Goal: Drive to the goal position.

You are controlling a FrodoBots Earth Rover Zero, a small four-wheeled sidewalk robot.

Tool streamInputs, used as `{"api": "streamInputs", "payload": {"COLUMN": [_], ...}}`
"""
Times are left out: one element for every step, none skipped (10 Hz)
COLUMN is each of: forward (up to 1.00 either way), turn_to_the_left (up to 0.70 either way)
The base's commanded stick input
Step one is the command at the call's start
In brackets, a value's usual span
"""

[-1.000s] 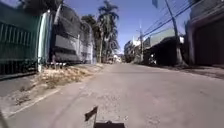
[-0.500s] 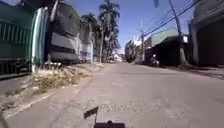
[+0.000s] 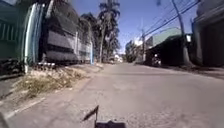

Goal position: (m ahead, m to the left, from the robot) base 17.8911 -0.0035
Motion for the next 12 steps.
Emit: {"api": "streamInputs", "payload": {"forward": [0.7,0.7,0.7,0.7,0.7,0.7,0.7,0.7,0.7,0.7,0.7,0.7], "turn_to_the_left": [-0.03,-0.03,-0.03,-0.03,-0.03,-0.03,-0.03,-0.03,-0.03,-0.03,-0.03,-0.03]}}
